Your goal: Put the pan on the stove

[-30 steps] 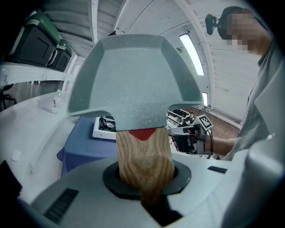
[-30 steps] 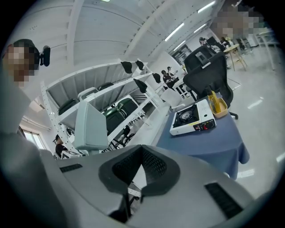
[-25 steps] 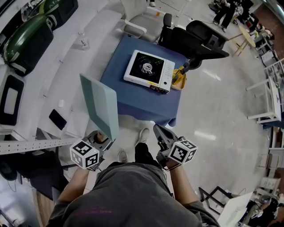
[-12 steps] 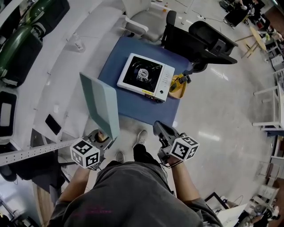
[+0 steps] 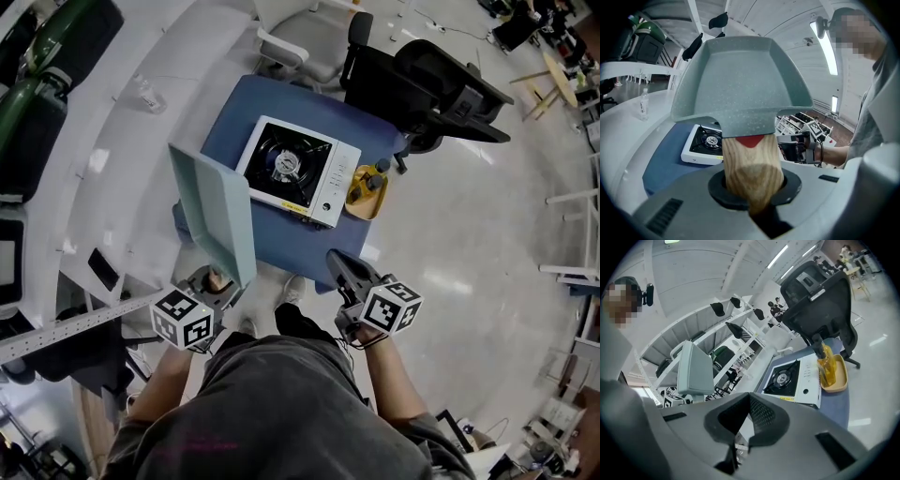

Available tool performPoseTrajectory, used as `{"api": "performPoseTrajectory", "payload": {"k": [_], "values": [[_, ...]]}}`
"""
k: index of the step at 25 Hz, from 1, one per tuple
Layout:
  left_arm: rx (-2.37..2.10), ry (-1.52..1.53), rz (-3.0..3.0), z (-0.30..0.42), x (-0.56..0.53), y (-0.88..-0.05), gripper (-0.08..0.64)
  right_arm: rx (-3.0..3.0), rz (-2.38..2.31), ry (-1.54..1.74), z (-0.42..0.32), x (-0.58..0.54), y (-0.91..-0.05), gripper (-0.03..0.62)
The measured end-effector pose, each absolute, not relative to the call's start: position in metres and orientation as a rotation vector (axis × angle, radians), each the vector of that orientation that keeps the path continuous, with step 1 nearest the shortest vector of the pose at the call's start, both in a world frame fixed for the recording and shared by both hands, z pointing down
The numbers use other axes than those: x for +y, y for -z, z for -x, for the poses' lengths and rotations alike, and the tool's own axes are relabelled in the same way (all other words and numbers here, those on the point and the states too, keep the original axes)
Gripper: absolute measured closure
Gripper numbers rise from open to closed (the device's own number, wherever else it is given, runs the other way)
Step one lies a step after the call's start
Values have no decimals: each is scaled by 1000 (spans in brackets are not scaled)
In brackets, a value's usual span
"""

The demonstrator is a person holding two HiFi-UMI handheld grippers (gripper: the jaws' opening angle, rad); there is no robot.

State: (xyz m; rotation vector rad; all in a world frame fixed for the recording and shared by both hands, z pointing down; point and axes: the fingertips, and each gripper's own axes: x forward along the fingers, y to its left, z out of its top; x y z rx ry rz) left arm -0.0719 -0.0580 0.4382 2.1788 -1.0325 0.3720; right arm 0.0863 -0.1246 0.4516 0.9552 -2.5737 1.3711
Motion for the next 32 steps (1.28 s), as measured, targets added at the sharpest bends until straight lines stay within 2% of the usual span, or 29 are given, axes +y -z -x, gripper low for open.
{"api": "performPoseTrajectory", "payload": {"k": [18,32], "values": [[-1024,-495,-2032,59,-139,-481,505,-2574,-905,-1474,-108,-197,-485,589],[-913,-756,-1943,79,-187,-553,503,-2524,-1059,-1511,-110,-214,-506,589]]}}
